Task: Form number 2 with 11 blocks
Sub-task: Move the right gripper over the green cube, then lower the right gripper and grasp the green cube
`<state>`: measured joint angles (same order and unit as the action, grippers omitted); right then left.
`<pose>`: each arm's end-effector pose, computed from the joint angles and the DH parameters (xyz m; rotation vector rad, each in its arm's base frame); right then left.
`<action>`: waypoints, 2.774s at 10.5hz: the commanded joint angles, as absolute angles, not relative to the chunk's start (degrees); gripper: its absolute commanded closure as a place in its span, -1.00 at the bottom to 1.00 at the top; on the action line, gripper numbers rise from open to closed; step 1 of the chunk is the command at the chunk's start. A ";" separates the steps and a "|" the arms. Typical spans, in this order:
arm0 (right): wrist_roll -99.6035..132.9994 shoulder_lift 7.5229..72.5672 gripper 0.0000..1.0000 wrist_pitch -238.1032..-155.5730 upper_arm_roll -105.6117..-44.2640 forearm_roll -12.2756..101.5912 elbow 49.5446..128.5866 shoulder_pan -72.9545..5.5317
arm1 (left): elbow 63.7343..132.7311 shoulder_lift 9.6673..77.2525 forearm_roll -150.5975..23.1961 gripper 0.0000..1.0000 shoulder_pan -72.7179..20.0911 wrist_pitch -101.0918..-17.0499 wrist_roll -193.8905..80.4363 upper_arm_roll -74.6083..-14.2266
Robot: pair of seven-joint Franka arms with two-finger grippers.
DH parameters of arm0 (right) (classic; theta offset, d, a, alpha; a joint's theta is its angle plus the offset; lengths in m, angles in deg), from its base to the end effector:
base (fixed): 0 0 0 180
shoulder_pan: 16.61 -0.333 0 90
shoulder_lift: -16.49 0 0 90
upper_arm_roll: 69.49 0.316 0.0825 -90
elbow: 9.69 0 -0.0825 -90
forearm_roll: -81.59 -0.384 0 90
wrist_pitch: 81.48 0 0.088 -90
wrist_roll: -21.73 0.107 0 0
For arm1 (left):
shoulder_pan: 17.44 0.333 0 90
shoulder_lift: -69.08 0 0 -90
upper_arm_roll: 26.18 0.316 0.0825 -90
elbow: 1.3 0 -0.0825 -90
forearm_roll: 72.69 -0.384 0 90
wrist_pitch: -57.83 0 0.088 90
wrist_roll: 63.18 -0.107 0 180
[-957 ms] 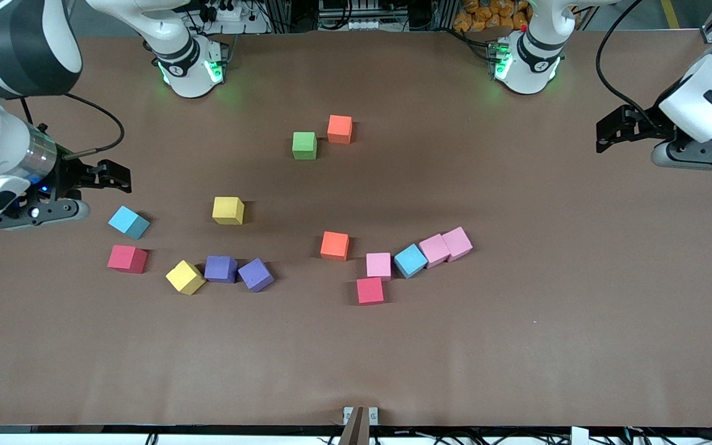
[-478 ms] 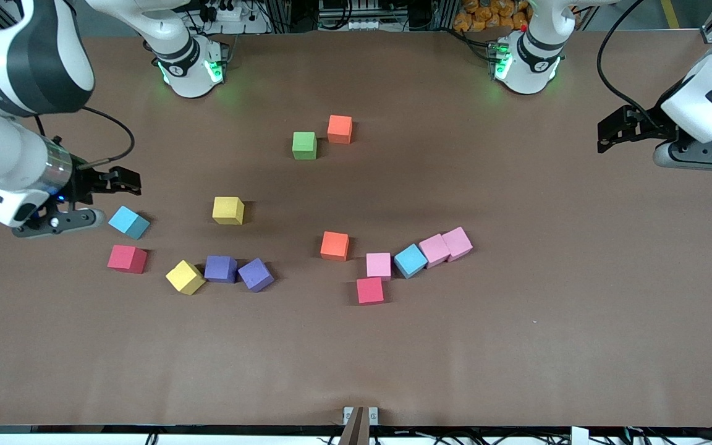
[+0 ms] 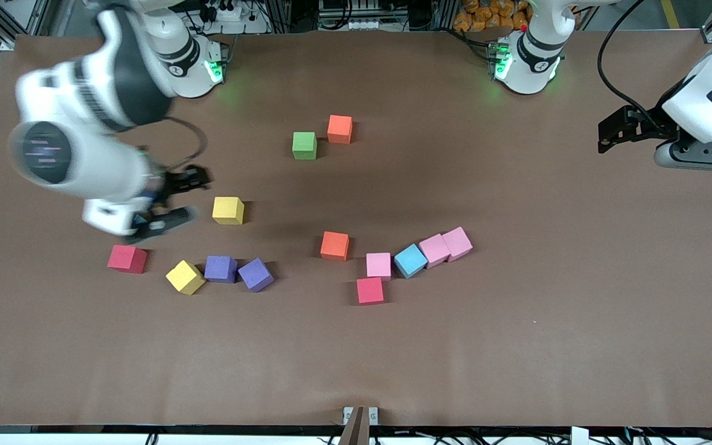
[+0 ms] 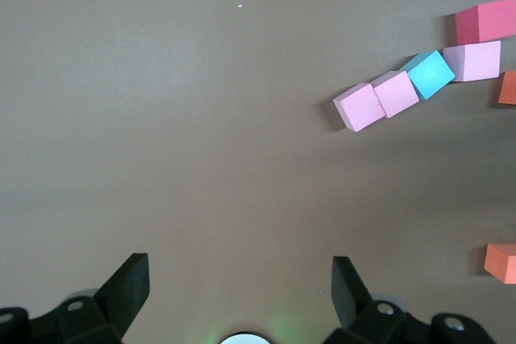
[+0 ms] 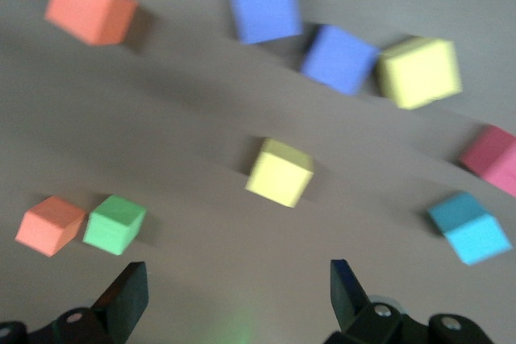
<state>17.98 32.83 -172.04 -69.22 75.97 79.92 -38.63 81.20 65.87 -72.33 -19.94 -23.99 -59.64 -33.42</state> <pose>0.5666 0.2432 0.4608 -2.9834 -0.6675 0.4322 0.5494 -0.0927 0.6424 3.1297 -0.1706 -0.1074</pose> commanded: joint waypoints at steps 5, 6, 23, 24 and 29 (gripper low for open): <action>26.38 33.02 -1.00 -186.67 -69.75 70.20 100.84 -52.12 | 80.79 66.00 -73.48 -1.00 -19.64 -24.00 -59.75 -33.83; 28.30 33.02 -1.00 -188.08 -69.75 68.69 103.74 -52.21 | 80.87 66.09 -73.57 -1.00 -19.64 -24.00 -59.92 -33.83; 41.33 35.21 -1.00 -206.45 -69.93 59.53 119.24 -62.76 | 82.19 65.92 -73.48 -1.00 -19.72 -23.56 -60.63 -34.00; 41.42 35.82 -1.00 -207.42 -69.93 59.53 119.42 -62.76 | 82.19 65.92 -73.48 -1.00 -19.72 -23.56 -60.63 -34.00; 47.10 36.18 1.00 -207.61 -69.75 58.22 119.42 -62.84 | 82.19 65.92 -73.48 -1.00 -19.73 -23.56 -60.63 -34.00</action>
<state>43.62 36.85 -207.23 -69.86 59.98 118.99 -62.21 82.00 65.60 -72.33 -20.09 -23.93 -59.70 -33.63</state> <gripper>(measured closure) 0.291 0.000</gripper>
